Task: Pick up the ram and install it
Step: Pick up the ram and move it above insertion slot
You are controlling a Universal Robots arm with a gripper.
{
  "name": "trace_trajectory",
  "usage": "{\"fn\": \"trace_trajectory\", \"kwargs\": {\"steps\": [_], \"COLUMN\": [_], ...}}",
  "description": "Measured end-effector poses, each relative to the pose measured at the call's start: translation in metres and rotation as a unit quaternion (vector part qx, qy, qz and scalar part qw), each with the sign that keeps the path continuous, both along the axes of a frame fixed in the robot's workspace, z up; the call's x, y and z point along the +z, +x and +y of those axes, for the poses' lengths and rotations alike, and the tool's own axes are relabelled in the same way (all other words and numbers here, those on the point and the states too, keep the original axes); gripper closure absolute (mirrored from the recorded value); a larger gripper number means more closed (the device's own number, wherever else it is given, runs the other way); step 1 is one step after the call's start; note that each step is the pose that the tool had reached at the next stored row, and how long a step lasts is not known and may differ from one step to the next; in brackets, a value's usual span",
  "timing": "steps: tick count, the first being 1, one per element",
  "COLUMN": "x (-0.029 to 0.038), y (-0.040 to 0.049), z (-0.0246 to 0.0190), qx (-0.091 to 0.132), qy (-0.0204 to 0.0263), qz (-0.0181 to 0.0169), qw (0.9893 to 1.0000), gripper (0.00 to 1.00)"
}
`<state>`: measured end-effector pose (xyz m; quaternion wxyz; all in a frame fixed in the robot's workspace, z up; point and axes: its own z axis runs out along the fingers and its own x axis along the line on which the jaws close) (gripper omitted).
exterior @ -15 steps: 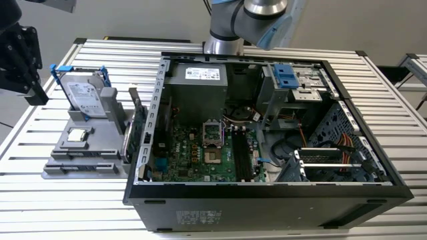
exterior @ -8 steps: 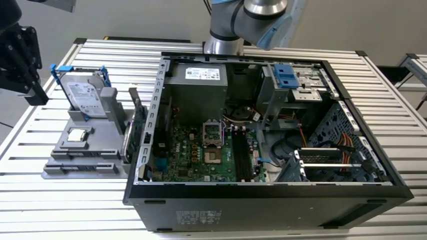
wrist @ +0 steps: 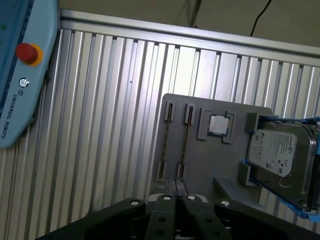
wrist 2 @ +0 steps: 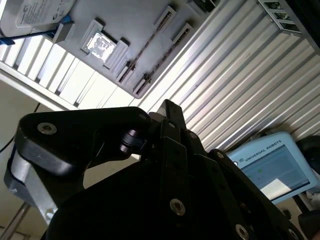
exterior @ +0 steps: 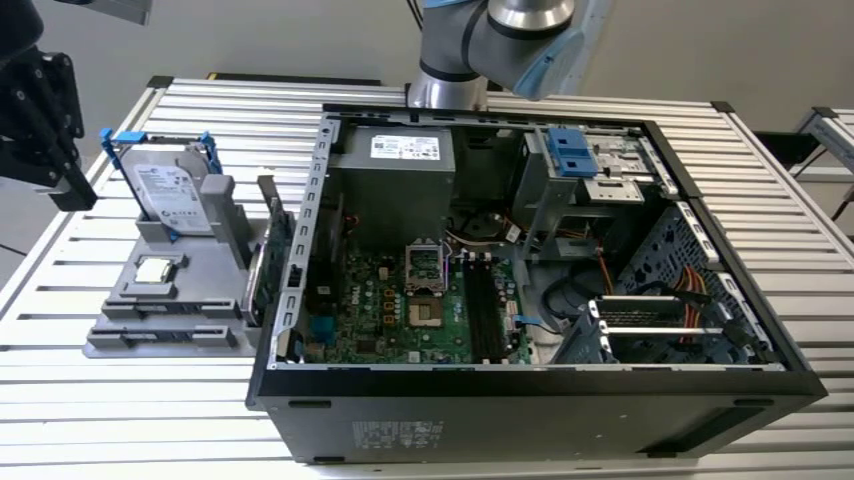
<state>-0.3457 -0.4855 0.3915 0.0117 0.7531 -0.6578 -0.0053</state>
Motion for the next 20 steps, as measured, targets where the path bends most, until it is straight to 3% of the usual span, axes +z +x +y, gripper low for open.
{"fn": "trace_trajectory", "kwargs": {"steps": [3,4,16,20], "x": [0.0,0.0,0.0,-0.0009], "y": [0.0,0.0,0.0001,0.0], "z": [0.0,0.0,0.0001,0.0001], "qx": [0.0,0.0,0.001,-0.015], "qy": [0.0,0.0,-0.0003,-0.0002], "qz": [0.0,0.0,0.0,-0.0006], "qw": [1.0,1.0,1.0,0.9999], "gripper": [1.0,0.0,0.0,0.0]}}
